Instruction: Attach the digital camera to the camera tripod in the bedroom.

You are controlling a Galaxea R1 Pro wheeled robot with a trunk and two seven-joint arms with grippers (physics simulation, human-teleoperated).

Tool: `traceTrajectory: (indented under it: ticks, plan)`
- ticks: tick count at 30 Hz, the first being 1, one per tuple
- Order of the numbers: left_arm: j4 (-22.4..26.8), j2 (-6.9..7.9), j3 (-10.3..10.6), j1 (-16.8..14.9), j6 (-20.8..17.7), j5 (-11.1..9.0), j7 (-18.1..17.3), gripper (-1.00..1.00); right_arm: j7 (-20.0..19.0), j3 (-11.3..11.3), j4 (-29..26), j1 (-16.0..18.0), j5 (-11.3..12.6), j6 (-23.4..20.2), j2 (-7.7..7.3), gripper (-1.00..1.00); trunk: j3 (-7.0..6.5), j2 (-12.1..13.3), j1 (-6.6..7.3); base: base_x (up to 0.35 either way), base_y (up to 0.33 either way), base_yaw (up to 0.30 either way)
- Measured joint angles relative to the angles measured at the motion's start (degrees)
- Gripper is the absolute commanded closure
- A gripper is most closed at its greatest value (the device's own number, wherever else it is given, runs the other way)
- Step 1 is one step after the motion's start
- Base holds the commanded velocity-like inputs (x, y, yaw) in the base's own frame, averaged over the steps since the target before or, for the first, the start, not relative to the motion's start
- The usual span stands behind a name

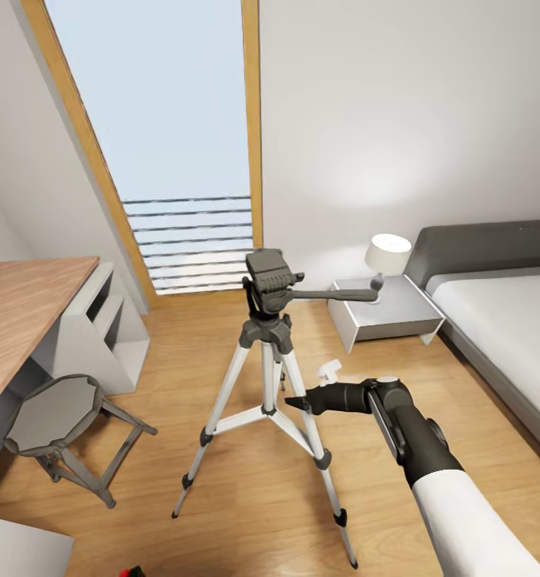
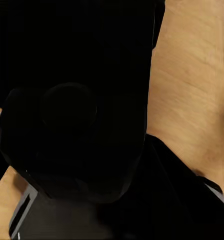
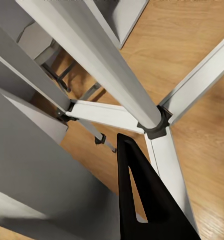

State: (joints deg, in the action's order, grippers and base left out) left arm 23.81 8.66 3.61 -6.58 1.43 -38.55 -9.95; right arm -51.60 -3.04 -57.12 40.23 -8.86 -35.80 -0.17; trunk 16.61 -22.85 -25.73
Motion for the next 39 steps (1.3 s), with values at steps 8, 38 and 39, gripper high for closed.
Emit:
traceTrajectory:
  ticks: [8,38,39]
  plan:
    - [20.6,6.46,-0.86,-0.02,-14.15,-0.49,0.66,1.0,0.25,0.03,0.17,-0.02,0.62,0.01,-0.24,1.0,0.0,0.0,0.0,0.0,0.0,0.0]
    - [56.76,12.24,-13.51,-20.66,-52.97,-0.3,22.01,1.0,0.12,0.05,0.15,-0.02,0.57,0.05,-0.3,1.0,-0.01,0.01,0.0,0.0,0.0,0.0]
    - [56.48,12.21,-13.54,-22.73,-54.22,0.07,22.46,1.0,0.05,0.08,0.11,-0.02,0.47,0.08,-0.29,1.0,-0.01,0.02,-0.01,0.0,0.0,0.0]
